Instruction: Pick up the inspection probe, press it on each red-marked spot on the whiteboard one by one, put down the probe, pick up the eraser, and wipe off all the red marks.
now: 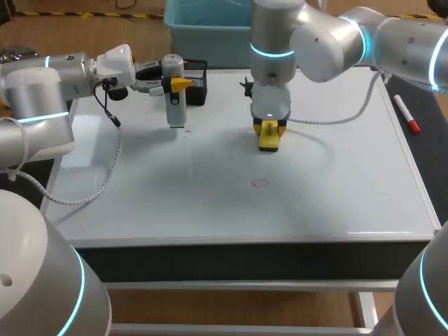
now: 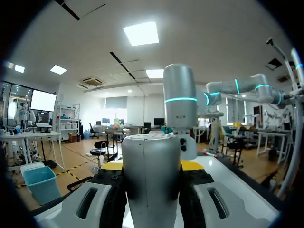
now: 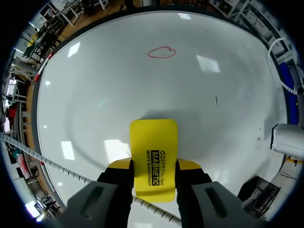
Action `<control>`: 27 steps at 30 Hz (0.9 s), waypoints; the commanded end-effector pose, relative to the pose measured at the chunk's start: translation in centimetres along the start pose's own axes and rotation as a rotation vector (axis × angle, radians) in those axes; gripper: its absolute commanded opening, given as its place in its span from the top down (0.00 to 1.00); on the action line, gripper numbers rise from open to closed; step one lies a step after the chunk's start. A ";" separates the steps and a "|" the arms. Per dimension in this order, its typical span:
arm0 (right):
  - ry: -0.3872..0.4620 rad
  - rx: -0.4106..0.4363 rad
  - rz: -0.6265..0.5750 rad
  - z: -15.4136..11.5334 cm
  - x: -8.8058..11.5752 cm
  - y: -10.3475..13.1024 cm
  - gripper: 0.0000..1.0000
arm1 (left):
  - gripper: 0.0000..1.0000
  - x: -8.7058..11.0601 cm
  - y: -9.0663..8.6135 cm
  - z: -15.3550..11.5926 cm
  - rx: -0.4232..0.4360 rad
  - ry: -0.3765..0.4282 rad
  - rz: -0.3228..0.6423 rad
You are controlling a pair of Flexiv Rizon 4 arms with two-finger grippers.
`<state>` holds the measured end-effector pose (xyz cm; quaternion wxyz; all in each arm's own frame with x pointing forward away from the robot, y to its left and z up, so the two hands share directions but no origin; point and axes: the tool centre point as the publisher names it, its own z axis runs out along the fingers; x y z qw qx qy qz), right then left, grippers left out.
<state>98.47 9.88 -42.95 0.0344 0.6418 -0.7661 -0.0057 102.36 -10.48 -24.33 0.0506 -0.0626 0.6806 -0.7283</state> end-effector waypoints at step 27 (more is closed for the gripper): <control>0.008 0.031 0.155 -1.6 7.3 -3.6 1.00 | 1.00 0.0 -0.1 0.0 0.001 -0.002 0.000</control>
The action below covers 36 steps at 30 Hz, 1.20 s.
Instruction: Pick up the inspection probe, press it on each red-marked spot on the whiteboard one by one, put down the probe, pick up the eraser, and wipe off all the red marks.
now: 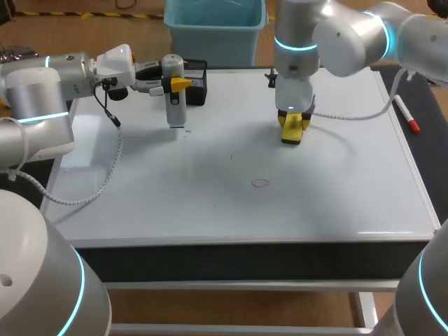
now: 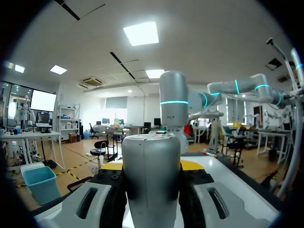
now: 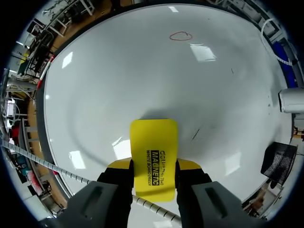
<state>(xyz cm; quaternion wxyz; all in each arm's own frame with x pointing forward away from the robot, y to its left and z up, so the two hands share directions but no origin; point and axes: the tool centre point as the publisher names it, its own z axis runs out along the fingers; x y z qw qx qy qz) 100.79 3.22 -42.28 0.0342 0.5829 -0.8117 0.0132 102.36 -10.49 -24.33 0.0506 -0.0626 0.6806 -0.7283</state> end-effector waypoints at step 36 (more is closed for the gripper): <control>-0.025 -0.027 0.268 -4.4 10.4 -15.8 1.00 | 1.00 0.0 -0.1 0.0 0.001 -0.002 0.000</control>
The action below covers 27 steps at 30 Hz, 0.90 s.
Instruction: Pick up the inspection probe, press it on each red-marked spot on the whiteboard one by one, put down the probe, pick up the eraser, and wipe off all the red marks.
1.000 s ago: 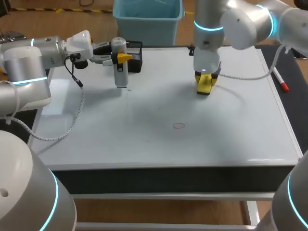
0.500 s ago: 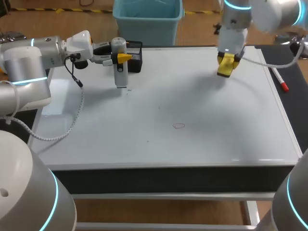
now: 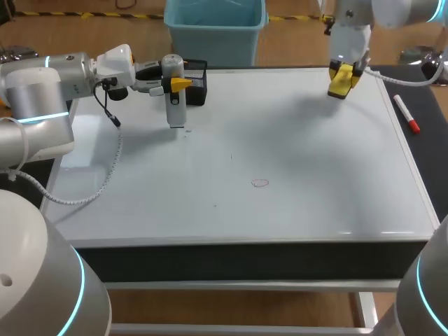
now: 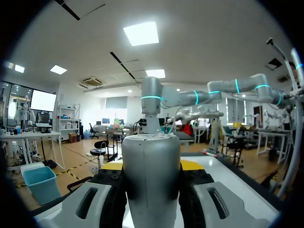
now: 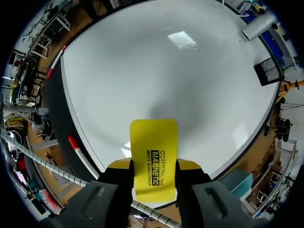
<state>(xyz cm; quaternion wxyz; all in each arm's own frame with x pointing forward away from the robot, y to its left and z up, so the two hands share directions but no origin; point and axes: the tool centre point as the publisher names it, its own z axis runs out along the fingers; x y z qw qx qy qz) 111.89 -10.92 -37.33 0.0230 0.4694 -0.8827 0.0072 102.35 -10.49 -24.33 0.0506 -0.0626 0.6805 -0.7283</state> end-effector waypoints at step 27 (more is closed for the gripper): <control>0.005 -0.020 0.001 0.1 0.0 -0.9 1.00 | 1.00 6.0 -1.7 3.8 0.026 0.096 0.046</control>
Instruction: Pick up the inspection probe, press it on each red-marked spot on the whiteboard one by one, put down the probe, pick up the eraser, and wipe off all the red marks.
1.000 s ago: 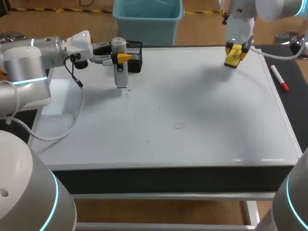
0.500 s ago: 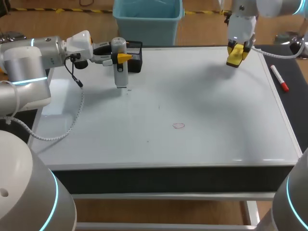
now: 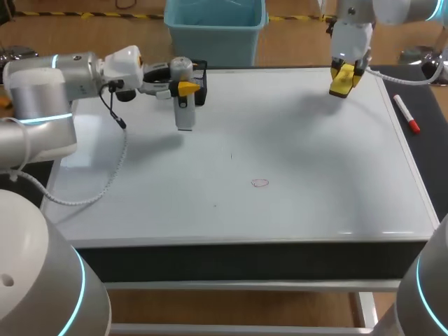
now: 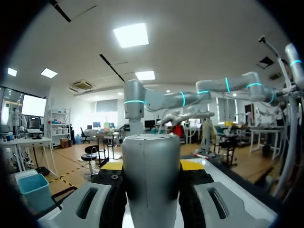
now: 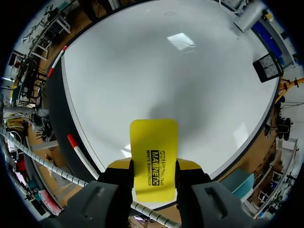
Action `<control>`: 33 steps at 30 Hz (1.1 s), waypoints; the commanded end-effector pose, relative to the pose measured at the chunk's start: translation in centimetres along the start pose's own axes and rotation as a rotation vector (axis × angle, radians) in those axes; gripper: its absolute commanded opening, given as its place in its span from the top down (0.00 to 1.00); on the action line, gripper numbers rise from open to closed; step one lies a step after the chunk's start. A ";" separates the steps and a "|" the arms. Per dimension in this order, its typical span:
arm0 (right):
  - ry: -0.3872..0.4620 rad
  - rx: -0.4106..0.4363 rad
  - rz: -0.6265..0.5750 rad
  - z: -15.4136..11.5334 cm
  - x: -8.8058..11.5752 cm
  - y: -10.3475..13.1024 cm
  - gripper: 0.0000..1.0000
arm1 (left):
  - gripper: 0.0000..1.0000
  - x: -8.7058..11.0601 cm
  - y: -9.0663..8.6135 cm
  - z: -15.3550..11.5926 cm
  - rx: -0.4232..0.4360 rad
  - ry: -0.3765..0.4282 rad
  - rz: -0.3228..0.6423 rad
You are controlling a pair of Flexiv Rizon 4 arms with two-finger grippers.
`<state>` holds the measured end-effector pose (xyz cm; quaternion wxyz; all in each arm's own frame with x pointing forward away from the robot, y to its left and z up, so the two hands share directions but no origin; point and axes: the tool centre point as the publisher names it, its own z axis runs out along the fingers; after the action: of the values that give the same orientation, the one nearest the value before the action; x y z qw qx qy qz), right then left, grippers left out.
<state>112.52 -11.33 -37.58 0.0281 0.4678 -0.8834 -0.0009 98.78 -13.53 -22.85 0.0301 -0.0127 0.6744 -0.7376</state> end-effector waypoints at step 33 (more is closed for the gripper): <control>0.004 -0.001 -0.002 -0.1 0.0 -0.1 1.00 | 1.00 15.2 2.6 15.1 0.076 0.392 -0.067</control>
<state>112.51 -11.33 -37.58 0.0281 0.4678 -0.8834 -0.0008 84.43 -29.20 -23.94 -0.1196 0.1038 0.6428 -0.7495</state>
